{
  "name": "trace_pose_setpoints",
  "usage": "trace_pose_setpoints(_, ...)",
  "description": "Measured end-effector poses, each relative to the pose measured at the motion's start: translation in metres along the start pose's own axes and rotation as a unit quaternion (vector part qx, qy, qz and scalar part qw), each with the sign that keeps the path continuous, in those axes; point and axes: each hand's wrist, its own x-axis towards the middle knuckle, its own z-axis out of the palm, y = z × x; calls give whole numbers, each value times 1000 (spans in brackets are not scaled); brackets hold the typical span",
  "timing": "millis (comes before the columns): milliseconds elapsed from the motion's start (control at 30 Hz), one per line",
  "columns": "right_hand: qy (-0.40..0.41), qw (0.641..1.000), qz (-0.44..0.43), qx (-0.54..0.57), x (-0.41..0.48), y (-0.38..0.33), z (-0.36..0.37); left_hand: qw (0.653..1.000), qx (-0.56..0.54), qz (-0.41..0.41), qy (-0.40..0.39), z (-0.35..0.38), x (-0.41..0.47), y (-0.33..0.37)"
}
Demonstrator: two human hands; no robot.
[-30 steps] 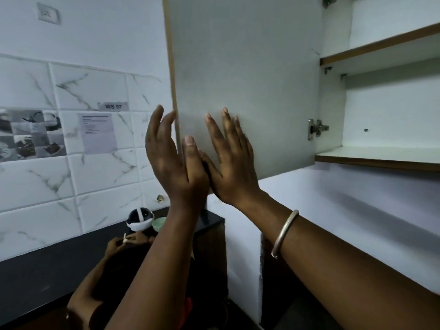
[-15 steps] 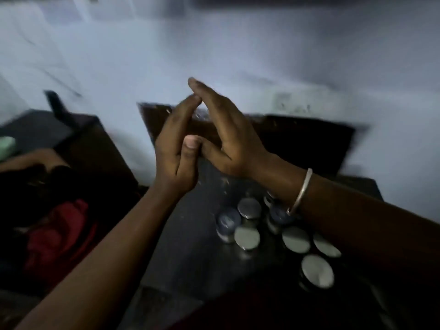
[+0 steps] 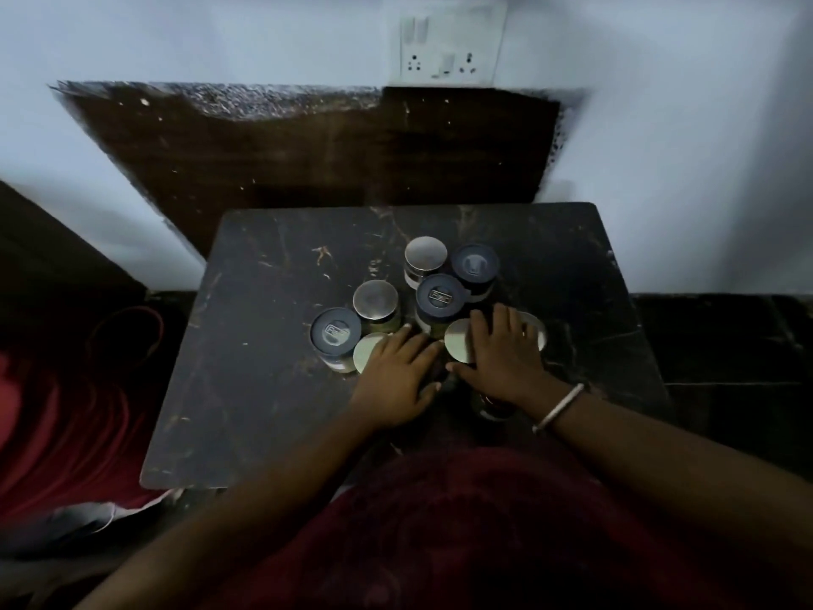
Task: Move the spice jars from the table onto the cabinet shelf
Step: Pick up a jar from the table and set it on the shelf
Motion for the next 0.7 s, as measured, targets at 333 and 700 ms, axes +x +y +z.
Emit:
trace_pose_setpoints(333, -49, 997, 17, 61, 39, -5, -21, 998, -56, -25, -5, -3, 35, -5)
trace_pose_setpoints(700, 179, 694, -84, 693, 51, -17, -273, 833, -499, 99, 216, -250, 66, 42)
